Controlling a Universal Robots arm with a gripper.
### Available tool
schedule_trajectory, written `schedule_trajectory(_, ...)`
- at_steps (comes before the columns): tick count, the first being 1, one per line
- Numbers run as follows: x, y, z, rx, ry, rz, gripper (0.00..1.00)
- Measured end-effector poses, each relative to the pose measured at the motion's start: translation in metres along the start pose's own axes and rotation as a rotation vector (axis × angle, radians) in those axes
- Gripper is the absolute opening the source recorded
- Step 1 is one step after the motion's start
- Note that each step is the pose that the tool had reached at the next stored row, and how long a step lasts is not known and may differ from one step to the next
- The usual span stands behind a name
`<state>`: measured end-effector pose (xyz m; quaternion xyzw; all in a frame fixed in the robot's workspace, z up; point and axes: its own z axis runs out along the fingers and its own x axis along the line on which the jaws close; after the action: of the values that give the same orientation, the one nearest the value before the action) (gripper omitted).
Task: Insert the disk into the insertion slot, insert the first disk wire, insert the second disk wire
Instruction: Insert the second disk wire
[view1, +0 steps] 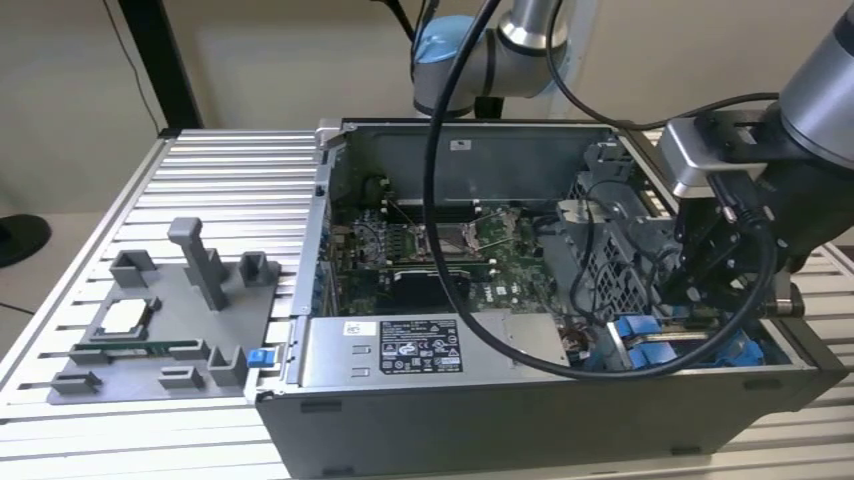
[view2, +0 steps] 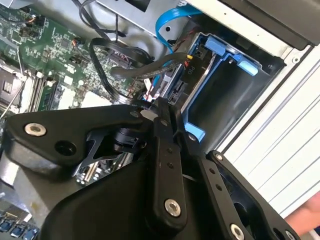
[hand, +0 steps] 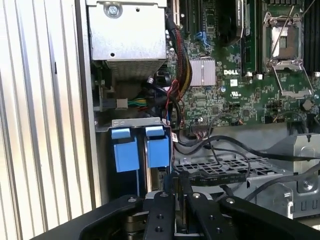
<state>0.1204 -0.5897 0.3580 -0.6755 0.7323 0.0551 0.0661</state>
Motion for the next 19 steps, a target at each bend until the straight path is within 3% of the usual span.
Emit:
schedule_trajectory(8, 0.0007, -0.0031, 0.0051, 0.0382, 0.0058, -0.011, 0.00)
schedule_trajectory(12, 0.0015, -0.0039, 0.0078, 0.0447, 0.0148, -0.013, 0.00)
schedule_trajectory(19, 0.0020, -0.0074, 0.0120, 0.0483, 0.0280, -0.014, 0.00)
